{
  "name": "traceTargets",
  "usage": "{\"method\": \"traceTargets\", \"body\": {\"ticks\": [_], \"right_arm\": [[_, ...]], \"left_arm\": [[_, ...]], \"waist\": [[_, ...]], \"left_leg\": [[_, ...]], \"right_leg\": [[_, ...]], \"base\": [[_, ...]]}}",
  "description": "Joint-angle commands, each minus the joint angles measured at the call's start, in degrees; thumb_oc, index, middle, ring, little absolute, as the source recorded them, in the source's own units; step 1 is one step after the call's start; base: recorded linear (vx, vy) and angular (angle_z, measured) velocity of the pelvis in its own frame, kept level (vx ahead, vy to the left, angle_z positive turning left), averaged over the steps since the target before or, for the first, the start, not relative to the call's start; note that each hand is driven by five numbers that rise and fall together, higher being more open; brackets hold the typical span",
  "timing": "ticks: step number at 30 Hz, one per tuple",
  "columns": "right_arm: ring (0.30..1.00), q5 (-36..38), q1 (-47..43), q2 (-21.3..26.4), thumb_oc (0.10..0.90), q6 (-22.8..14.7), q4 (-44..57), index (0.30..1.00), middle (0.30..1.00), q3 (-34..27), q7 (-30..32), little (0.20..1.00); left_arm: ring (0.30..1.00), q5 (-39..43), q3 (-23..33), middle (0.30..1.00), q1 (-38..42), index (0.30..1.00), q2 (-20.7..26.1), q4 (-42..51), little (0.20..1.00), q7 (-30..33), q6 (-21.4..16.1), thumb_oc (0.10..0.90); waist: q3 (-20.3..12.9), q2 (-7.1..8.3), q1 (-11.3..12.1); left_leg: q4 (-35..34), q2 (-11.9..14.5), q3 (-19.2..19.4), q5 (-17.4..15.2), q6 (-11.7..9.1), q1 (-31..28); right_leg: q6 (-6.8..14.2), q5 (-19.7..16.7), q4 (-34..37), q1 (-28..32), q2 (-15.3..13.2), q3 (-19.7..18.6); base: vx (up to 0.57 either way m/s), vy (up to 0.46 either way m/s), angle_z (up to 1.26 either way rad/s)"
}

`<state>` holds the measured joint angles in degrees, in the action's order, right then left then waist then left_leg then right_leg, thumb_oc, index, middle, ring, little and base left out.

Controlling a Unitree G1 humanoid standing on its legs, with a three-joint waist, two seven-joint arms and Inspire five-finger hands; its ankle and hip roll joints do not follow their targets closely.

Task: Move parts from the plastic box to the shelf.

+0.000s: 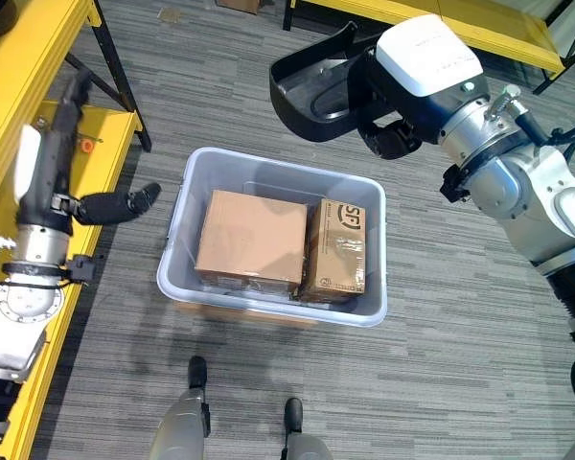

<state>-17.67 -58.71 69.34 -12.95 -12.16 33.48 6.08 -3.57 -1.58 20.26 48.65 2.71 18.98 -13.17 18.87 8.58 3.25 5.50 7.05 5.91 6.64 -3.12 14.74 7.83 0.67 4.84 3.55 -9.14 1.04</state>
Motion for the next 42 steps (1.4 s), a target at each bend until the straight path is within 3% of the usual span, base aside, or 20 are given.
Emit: {"method": "traceTargets", "body": {"ticks": [1,10,15,42], "right_arm": [[0.3,4.7,-3.6,-3.4,0.4,-0.2,-2.8,0.3,0.3,2.8,5.0,0.3],[0.3,3.9,-5.8,-6.8,0.4,-1.8,-0.8,0.3,0.3,5.6,4.7,0.3],[0.3,4.0,-6.4,-8.0,0.4,-2.0,-0.4,0.3,0.3,5.6,4.9,0.3],[0.3,4.5,-9.6,-15.2,0.4,-1.5,-0.9,0.3,0.3,5.4,4.6,0.3]], "left_arm": [[1.0,-7.5,-3.9,1.0,-0.5,1.0,2.6,1.4,1.0,6.2,-5.5,0.9],[1.0,-24.9,-11.0,1.0,9.1,1.0,6.6,0.3,1.0,10.5,-3.3,0.9],[1.0,-27.6,-13.7,1.0,12.0,1.0,6.5,-0.4,1.0,11.0,-2.9,0.9],[1.0,-29.8,-21.2,1.0,17.1,1.0,-0.3,-0.7,1.0,9.1,-2.7,0.9]], "waist": [[-19.0,0.36,-0.9],[-19.9,0.16,-1.6],[-19.9,0.18,-2.0],[-19.5,0.8,-2.8]], "left_leg": [[0.8,6.1,-0.4,-3.4,-3.7,-1.3],[0.7,6.0,-0.4,-3.1,-4.0,-1.2],[1.1,6.1,-0.4,-3.2,-4.0,-0.8],[3.0,6.5,-0.3,-4.1,-3.6,0.1]], "right_leg": [[2.3,1.1,0.1,4.8,-1.4,0.9],[2.4,1.7,0.2,5.3,-1.5,1.6],[2.4,1.7,0.2,5.2,-1.5,1.7],[1.9,1.8,0.1,5.1,-1.6,0.9]], "base": [[0.0,0.0,0.0],[0.0,0.0,0.0],[0.0,0.001,0.02],[0.0,0.0,0.0]]}}
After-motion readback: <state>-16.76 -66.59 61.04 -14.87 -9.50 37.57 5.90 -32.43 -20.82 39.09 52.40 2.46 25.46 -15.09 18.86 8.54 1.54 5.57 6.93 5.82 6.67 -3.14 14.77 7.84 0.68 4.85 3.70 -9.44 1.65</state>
